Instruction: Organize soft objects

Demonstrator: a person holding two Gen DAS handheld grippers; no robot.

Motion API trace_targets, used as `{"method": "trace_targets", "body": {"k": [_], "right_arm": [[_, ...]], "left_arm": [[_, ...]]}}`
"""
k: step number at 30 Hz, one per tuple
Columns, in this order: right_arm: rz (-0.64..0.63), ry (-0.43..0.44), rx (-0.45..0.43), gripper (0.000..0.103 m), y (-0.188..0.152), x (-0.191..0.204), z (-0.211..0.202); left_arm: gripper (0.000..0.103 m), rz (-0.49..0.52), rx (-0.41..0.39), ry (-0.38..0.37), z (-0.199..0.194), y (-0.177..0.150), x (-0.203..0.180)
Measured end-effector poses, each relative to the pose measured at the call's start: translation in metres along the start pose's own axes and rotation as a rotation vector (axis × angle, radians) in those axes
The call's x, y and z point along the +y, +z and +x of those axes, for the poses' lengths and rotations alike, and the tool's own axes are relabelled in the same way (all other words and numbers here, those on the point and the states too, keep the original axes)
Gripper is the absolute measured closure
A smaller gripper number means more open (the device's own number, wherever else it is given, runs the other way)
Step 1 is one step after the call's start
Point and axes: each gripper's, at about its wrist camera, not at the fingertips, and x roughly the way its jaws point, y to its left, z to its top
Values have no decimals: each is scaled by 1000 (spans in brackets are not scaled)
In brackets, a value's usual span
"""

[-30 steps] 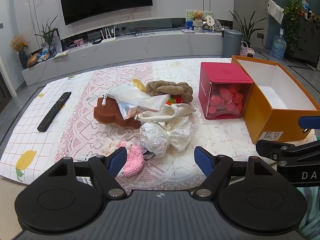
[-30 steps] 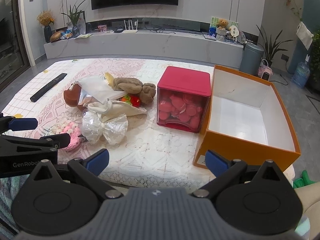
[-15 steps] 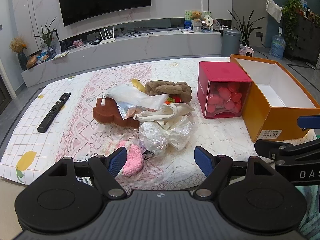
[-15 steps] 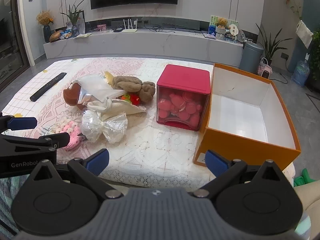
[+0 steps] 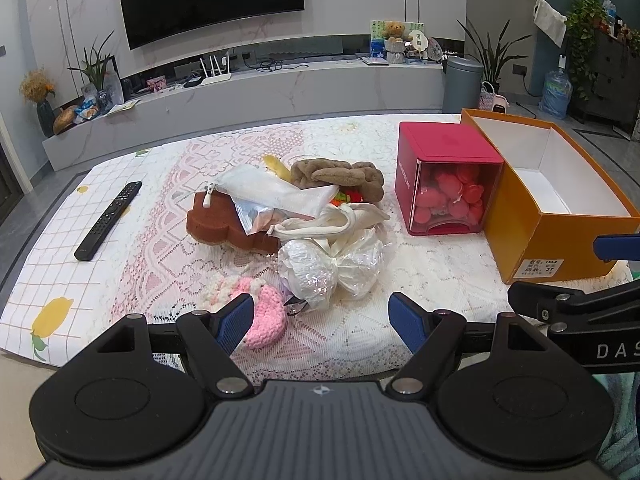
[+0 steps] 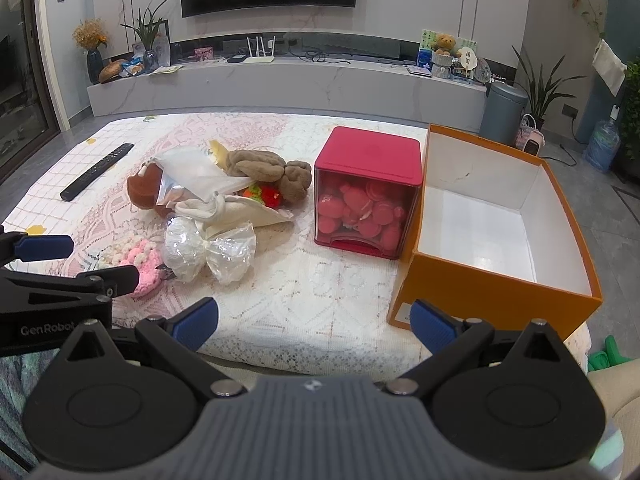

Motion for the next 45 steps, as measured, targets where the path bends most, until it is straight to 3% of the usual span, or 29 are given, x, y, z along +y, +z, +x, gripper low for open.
{"method": "trace_targets", "body": {"k": [30, 38, 45], "right_arm": [[-7, 19, 19, 3, -3, 4, 8], [-13, 41, 37, 3, -1, 7, 26], [-58, 60, 5, 3, 4, 15, 43]], "left_arm": [[15, -17, 18, -8, 3, -3, 7], [27, -29, 25, -47, 13, -6, 12], [57, -89, 54, -179, 29, -7, 28]]}}
